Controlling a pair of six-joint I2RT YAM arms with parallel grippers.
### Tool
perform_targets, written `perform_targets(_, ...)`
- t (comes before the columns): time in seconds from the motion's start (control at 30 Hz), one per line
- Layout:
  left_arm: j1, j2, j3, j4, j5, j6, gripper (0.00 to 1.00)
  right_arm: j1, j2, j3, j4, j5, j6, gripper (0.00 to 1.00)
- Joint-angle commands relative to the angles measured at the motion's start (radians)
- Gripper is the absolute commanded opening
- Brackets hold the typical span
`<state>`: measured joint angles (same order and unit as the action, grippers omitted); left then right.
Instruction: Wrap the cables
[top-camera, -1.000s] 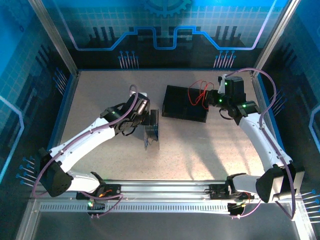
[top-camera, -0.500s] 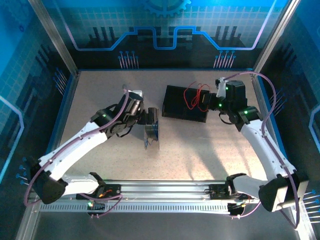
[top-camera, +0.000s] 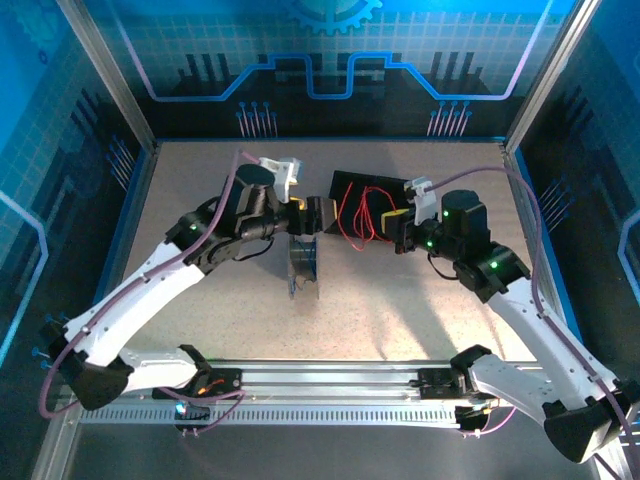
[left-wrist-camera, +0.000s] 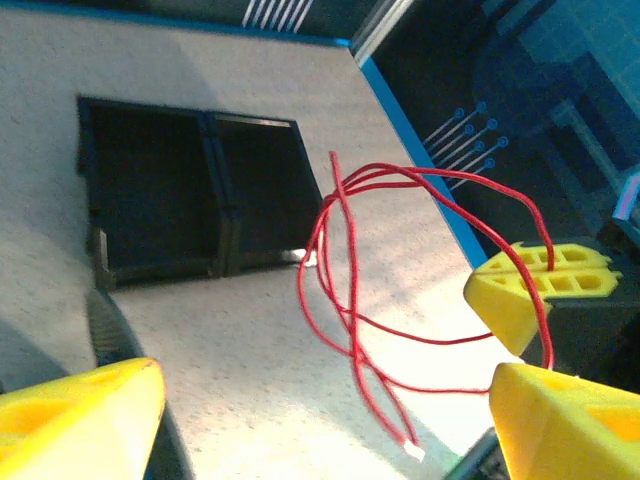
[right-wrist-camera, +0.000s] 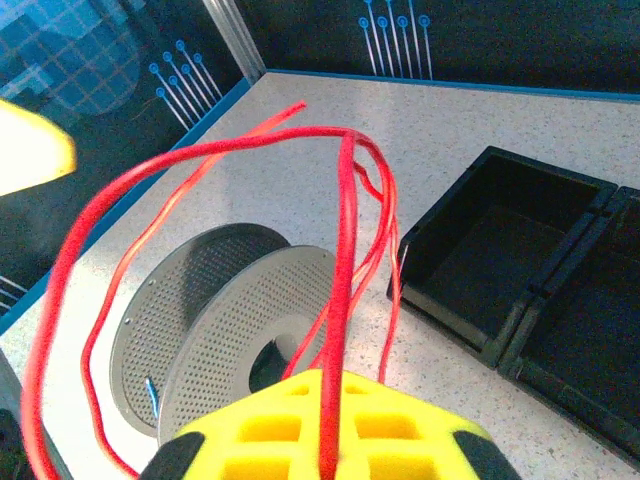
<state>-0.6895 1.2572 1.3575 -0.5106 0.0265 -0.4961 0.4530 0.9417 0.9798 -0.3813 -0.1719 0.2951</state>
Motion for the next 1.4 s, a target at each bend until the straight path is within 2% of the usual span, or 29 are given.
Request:
perform_targets(0.0,-0.010,0.052,0.017,0.037,0.092,-0.028,0.78,0.022,-0.027,-0.006,0.027,0.038,-0.021,0.00)
perform_targets(0.17,-0.029,0.103,0.019,0.082,0.133,-0.052,0.63,0.045,-0.038,-0.005,0.026,0.066,-0.011,0.00)
perform_targets(0.3,-0.032,0.119,0.016,0.091,0.128,-0.056,0.22,0.048,-0.048,-0.005,0.017,0.088,-0.002,0.00)
perform_targets(0.4,-0.028,0.096,0.006,0.068,0.066,-0.038,0.00,0.048,-0.076,-0.006,-0.003,0.138,0.000,0.00)
perform_targets(0.53,0.033,0.033,-0.020,-0.005,-0.020,-0.002,0.00,0.028,-0.151,-0.014,-0.046,0.210,0.012,0.00)
perform_targets(0.7,0.186,-0.068,-0.089,-0.021,0.018,-0.013,0.00,-0.012,-0.269,-0.040,-0.071,0.216,0.033,0.00)
perform_targets(0.8,0.242,-0.100,-0.096,-0.044,0.023,-0.001,0.00,-0.037,-0.326,-0.058,-0.074,0.203,0.047,0.00)
perform_targets(1.17,0.326,-0.148,-0.082,-0.087,0.007,0.035,0.00,-0.076,-0.416,-0.064,-0.107,0.291,0.068,0.00)
perform_targets(1.37,0.347,-0.163,-0.080,-0.112,-0.008,0.058,0.00,-0.086,-0.465,-0.048,-0.154,0.443,0.098,0.00)
